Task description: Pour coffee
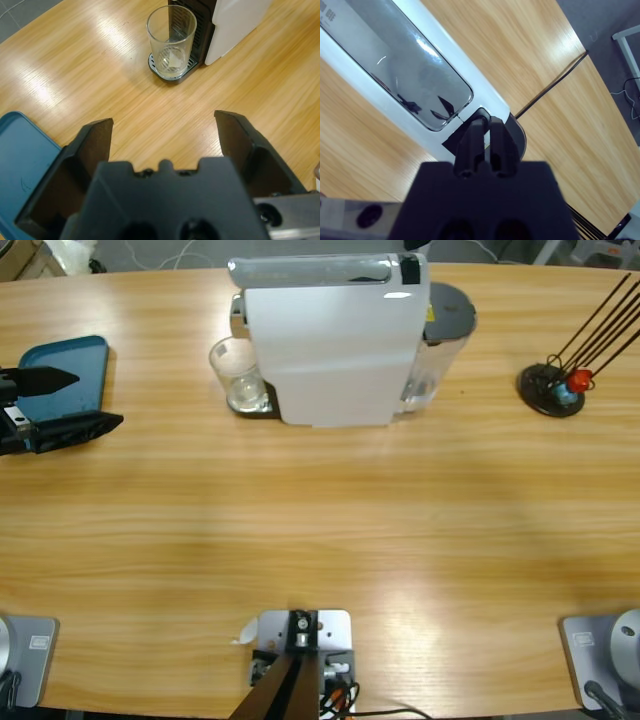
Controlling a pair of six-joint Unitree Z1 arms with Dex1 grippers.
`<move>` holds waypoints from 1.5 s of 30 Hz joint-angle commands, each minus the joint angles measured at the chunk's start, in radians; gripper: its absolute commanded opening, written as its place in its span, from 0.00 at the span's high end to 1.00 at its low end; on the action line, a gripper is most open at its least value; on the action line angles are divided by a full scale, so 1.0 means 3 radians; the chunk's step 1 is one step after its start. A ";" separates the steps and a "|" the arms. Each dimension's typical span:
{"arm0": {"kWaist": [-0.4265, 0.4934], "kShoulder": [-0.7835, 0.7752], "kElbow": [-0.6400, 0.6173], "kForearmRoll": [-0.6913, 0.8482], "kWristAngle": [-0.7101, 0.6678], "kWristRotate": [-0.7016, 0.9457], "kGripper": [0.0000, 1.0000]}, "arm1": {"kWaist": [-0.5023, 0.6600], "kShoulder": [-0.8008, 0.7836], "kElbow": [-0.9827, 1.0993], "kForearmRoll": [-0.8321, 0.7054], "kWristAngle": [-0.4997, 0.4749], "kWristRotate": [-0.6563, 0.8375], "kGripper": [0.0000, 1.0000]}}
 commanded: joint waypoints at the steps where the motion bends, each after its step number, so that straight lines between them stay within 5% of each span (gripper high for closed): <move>1: 0.0025 0.0082 0.0014 0.0044 0.0021 0.0000 0.11 | 0.0038 0.0167 0.0124 0.0010 -0.0048 -0.0036 1.00; 45: 0.0020 0.0077 0.0014 0.0080 0.0026 0.0000 0.11 | 0.0171 -0.0078 0.1160 -0.0638 -0.0012 0.0171 1.00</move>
